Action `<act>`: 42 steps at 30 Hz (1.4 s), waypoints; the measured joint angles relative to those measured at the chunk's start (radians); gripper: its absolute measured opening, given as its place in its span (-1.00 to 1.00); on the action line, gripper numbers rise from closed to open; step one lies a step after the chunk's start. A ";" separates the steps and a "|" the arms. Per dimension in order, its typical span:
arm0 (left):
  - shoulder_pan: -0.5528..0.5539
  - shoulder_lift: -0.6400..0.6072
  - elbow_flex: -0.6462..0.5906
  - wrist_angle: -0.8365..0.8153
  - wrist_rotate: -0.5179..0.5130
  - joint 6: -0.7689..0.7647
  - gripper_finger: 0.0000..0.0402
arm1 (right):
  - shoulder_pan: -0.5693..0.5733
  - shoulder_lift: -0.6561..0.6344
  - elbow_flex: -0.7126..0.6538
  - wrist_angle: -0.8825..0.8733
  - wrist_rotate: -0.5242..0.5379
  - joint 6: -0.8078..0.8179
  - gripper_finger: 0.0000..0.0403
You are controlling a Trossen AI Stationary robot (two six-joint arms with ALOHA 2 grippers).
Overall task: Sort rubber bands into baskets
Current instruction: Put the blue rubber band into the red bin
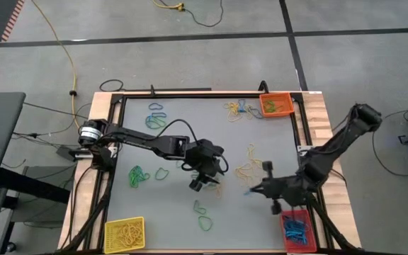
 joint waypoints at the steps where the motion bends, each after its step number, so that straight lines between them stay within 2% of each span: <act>1: 0.001 0.000 0.000 -0.005 -0.011 0.001 -0.15 | 0.017 -0.017 0.000 -0.030 -0.031 0.059 -0.89; 7: 0.013 0.000 0.000 -0.031 -0.029 0.001 -0.10 | 0.115 -0.069 0.000 -0.185 -0.217 0.412 -0.89; 14: 0.017 0.000 0.000 -0.096 -0.081 0.000 -0.10 | 0.232 -0.023 0.000 -0.218 -0.371 0.731 -0.89; 25: 0.064 0.000 0.000 -0.201 -0.155 0.009 -0.10 | 0.425 0.000 0.000 -0.275 -0.391 1.159 -0.89; 29: 0.094 0.000 -0.009 -0.211 -0.155 0.001 -0.10 | 0.463 0.020 0.000 -0.277 -0.399 1.251 -0.89; 36: 0.138 0.000 -0.067 -0.206 -0.152 0.000 -0.10 | 0.473 0.082 0.000 -0.277 -0.518 1.334 -0.88; 42: 0.151 0.000 -0.102 -0.177 -0.129 0.000 -0.10 | 0.472 0.091 0.000 -0.274 -0.523 1.387 -0.77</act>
